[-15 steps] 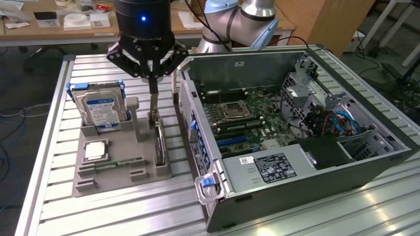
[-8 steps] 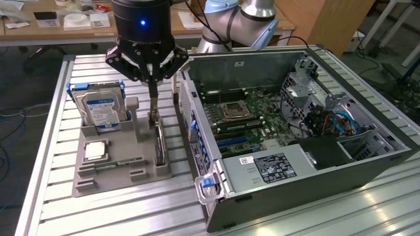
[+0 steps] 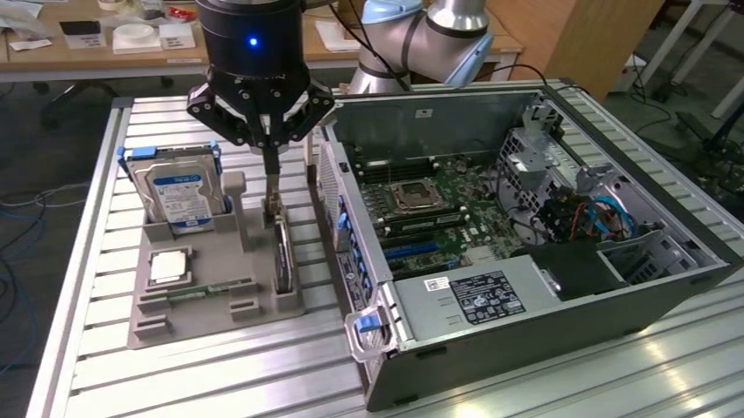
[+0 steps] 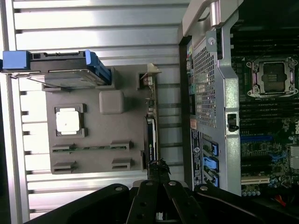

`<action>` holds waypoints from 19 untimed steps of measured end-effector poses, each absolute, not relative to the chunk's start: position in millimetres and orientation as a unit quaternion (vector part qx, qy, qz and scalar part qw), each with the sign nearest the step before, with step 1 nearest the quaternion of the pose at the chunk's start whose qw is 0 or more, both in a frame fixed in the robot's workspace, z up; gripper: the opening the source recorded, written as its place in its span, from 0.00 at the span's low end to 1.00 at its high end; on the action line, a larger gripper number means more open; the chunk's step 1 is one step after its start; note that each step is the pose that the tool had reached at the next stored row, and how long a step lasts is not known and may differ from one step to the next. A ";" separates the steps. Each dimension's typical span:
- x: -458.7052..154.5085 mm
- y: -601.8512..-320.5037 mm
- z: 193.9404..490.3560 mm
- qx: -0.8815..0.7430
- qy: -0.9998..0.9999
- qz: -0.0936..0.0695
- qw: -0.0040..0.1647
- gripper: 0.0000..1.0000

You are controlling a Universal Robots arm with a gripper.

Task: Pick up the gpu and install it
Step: 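Pick up the gpu and move the gpu toward the slot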

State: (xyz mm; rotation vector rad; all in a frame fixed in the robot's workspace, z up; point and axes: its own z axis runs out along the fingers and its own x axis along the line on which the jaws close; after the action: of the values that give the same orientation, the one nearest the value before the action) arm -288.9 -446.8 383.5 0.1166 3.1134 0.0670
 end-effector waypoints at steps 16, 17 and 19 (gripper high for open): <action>-288.9 -446.8 383.6 0.037 0.999 0.021 0.013 0.41; -288.9 -446.8 383.5 0.037 0.999 0.021 0.013 0.41; -288.9 -446.8 383.5 0.037 0.999 0.022 0.013 0.47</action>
State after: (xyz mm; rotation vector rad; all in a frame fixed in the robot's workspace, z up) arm -288.9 -446.8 383.5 0.1165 3.1134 0.0670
